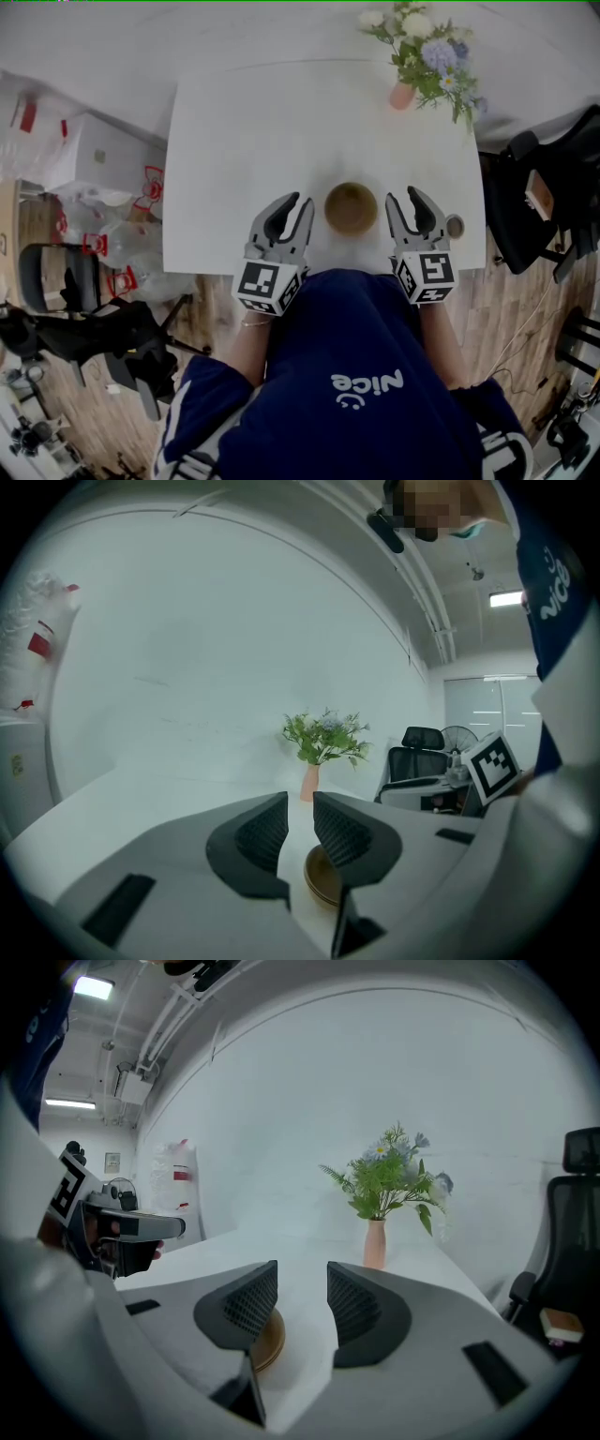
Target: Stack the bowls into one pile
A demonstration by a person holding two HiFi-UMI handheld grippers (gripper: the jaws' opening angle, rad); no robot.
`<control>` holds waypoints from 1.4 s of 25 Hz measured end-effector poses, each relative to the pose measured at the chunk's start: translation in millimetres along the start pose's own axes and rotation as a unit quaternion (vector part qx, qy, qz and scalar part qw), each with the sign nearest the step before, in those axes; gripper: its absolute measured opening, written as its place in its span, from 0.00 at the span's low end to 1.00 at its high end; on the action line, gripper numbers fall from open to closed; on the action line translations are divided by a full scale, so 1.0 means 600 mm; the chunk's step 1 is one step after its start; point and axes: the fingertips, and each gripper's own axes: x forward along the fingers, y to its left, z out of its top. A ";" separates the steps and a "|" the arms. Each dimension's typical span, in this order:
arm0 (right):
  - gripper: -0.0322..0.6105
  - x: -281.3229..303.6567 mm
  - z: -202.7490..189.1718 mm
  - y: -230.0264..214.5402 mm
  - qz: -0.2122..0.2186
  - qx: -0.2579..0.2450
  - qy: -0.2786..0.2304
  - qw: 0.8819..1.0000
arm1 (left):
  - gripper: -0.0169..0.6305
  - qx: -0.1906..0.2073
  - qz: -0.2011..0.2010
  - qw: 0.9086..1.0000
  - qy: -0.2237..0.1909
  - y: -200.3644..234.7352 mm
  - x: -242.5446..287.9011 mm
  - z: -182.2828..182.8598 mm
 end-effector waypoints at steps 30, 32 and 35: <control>0.08 -0.001 0.015 0.018 0.013 -0.020 -0.002 1.000 | 0.05 -0.026 0.010 1.000 -0.003 0.017 -0.014 0.001; 0.08 -0.001 0.015 0.018 0.013 -0.022 -0.001 1.000 | 0.05 -0.026 0.008 1.000 -0.001 0.017 -0.013 -0.001; 0.08 0.002 0.014 0.024 0.020 -0.023 0.001 1.000 | 0.05 -0.024 0.006 1.000 0.005 0.015 -0.013 -0.006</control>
